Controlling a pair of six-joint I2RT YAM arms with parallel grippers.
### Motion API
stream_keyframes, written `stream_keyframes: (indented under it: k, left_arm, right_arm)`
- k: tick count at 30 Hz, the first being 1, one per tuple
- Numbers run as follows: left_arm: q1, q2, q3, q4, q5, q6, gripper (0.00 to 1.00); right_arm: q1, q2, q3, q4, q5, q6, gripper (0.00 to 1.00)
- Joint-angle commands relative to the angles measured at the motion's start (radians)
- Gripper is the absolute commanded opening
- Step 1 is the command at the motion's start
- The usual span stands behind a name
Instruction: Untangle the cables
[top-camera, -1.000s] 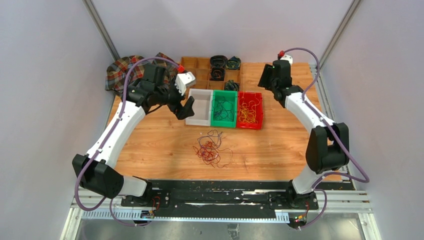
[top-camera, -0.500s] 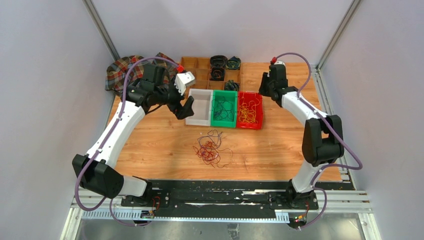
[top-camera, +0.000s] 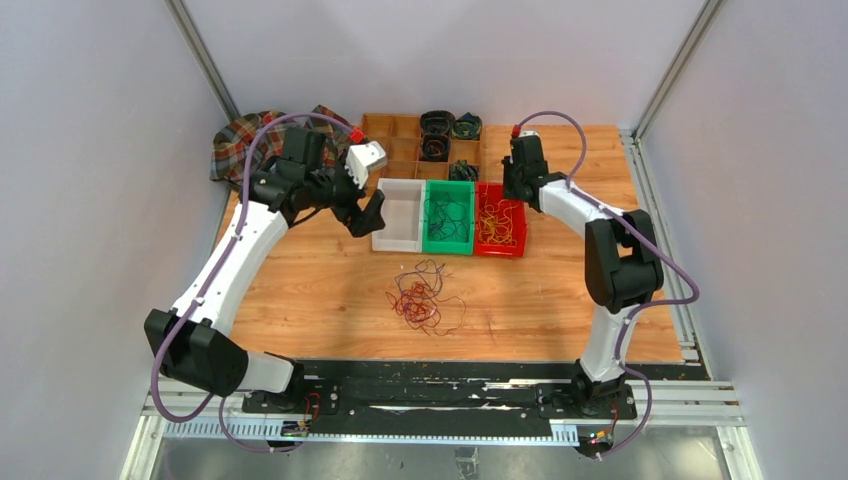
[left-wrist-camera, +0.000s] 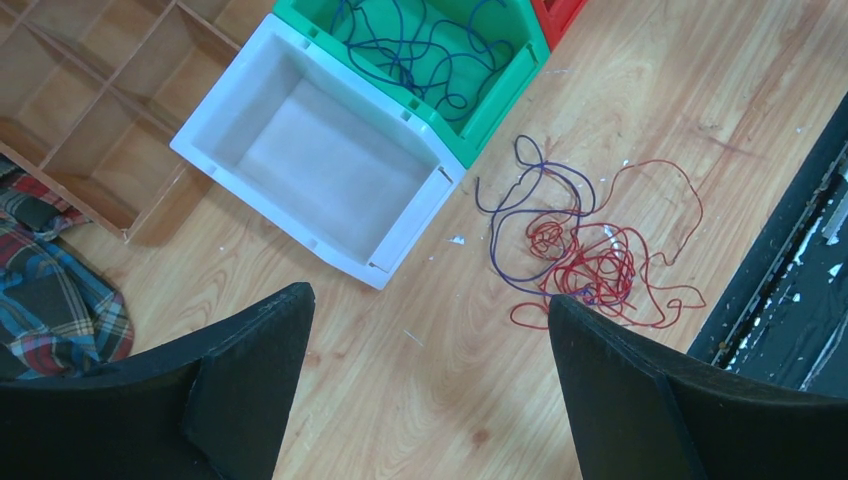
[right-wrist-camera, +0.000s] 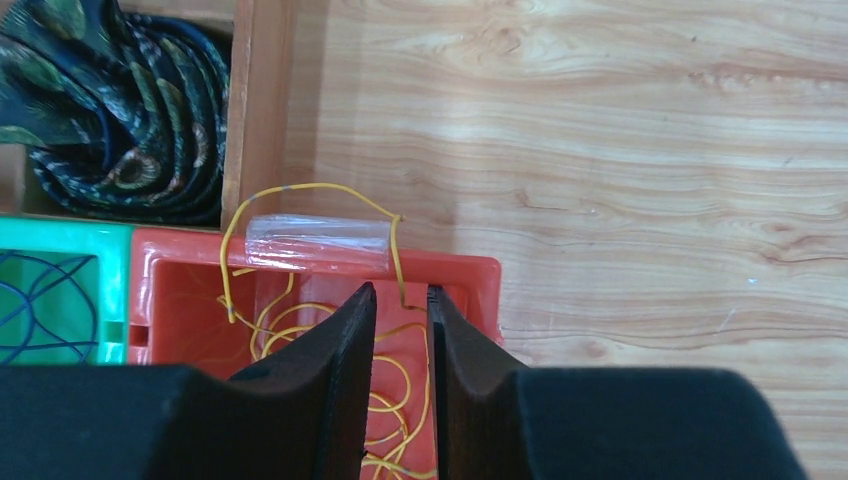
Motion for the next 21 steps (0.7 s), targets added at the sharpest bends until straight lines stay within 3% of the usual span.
stream_keyframes:
  k: [1,8,14,21]
  left_arm:
    - [0.016,-0.021,-0.004,0.016,0.021,0.021,0.91]
    - [0.027,-0.016,-0.002,0.015,0.032,0.021,0.91]
    - [0.033,-0.019,-0.009,0.017,0.036,0.024,0.91]
    - [0.038,-0.022,-0.008,0.018,0.043,0.019,0.91]
  right_arm:
    - [0.021,0.046,0.044,-0.048,0.039,-0.031,0.25]
    - [0.035,0.070,0.053,-0.050,0.053,-0.040,0.24]
    - [0.042,0.073,0.054,-0.040,0.081,-0.046,0.02]
    - [0.047,-0.019,0.005,0.055,0.054,-0.047,0.01]
